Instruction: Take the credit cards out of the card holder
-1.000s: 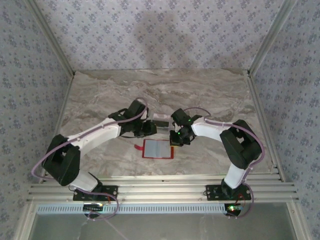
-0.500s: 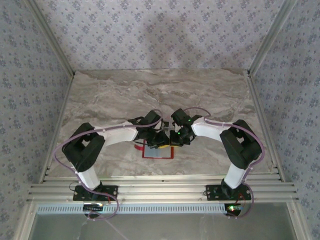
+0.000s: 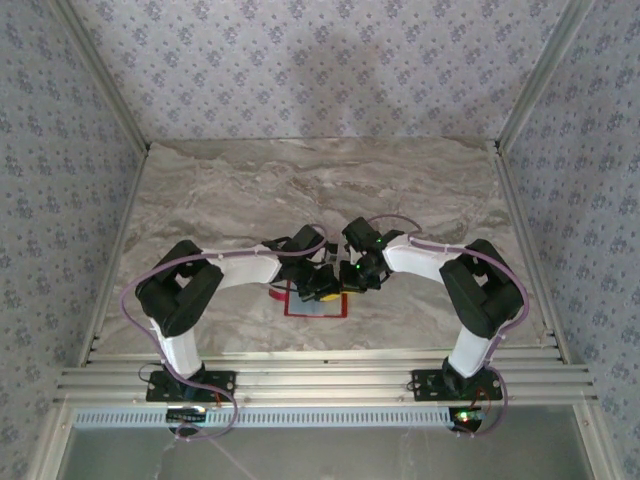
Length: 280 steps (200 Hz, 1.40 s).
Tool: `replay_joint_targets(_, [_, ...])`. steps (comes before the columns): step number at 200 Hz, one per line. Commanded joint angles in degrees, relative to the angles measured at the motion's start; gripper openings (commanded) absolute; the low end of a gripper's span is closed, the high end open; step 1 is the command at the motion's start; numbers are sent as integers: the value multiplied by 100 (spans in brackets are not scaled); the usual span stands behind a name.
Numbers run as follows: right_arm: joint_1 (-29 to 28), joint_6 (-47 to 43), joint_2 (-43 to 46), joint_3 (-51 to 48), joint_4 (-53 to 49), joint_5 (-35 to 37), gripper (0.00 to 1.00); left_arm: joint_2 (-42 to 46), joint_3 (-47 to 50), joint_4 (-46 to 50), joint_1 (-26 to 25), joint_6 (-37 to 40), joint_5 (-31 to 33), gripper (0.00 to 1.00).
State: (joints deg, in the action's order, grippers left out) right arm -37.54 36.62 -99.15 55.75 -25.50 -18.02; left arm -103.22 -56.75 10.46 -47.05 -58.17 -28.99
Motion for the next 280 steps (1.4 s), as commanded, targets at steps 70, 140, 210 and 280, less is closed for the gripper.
replay_joint_targets(70, [-26,46,-114,-10,-30,-28,7,-238,-264,1088,-116,483,339,12])
replay_joint_targets(140, [-31,29,-122,0,-43,-35,7,-142,-717,2174,-176,919,1127,18])
replay_joint_targets(210, [-32,6,-122,7,-48,-44,8,-302,-1336,3118,-399,1204,1908,35])
replay_joint_targets(280, [-23,-2,-127,-15,-42,-34,8,-557,-1877,3928,-647,1405,2703,43])
